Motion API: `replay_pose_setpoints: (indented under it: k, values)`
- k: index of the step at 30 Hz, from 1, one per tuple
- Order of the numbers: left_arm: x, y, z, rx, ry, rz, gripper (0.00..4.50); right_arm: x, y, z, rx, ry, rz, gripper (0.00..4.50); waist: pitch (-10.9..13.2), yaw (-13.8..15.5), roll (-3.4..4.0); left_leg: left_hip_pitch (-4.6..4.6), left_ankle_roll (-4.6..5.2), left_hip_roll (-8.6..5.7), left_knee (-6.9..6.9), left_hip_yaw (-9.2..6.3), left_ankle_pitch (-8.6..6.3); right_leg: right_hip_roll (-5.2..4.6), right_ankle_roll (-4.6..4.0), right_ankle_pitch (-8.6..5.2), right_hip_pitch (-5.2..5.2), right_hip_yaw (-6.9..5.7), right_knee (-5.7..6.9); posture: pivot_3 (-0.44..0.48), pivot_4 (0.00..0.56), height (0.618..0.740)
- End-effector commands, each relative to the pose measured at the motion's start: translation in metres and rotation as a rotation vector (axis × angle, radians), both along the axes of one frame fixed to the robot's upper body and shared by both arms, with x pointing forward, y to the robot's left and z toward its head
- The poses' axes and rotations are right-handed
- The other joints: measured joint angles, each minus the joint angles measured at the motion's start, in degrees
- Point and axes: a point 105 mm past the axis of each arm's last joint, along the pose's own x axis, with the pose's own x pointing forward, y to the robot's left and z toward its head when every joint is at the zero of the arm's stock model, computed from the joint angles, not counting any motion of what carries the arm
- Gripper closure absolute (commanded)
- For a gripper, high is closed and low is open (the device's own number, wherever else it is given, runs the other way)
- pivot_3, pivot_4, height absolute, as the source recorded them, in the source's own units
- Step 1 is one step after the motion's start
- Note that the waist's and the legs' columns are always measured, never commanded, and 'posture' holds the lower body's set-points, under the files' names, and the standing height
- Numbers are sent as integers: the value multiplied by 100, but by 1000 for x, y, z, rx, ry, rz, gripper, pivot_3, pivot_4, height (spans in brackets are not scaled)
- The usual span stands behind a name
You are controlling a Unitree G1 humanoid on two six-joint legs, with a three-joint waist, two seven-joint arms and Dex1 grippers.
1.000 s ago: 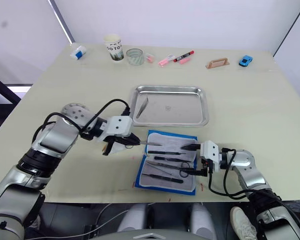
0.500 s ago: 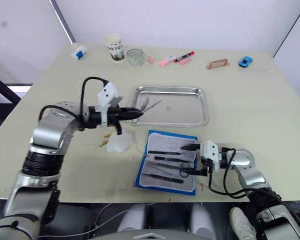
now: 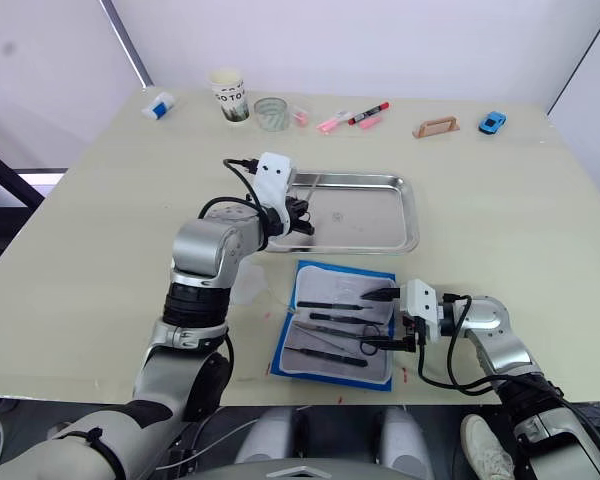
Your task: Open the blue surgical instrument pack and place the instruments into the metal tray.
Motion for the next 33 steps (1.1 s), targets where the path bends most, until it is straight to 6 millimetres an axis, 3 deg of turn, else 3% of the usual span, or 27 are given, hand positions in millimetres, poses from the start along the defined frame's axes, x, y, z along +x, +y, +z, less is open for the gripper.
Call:
replay_pose_setpoints:
  k: [1, 15, 30, 33]
  values:
    - [7, 9, 9, 2, -24, 98, 4475, -17, -25, -51, -178, 184, -67, 752, 0, -2, 0, 0, -3, 0, 0, 0, 1, 0, 0, 0, 0, 0, -1, 0, 150, 740]
    - [14, -4, -11, -15, 16, 107, 4475, -18, -24, -51, -178, 183, -68, 752, 1, 12, 0, -3, -29, -3, 0, 3, 15, -4, 0, 0, 1, -4, -2, 0, 150, 740]
    - [12, 0, -23, -15, 49, 134, 4475, -19, -25, -51, -177, 185, -77, 752, 1, 9, 0, -3, -32, -3, 0, 3, 17, -4, 0, 0, 0, -6, -2, 0, 150, 740]
    - [12, 0, -23, -30, 49, 145, 3384, -20, -25, -51, -177, 185, -77, 752, 1, 10, 0, -4, -32, -3, 0, 3, 17, -4, 0, 0, 1, -6, -2, 0, 150, 740]
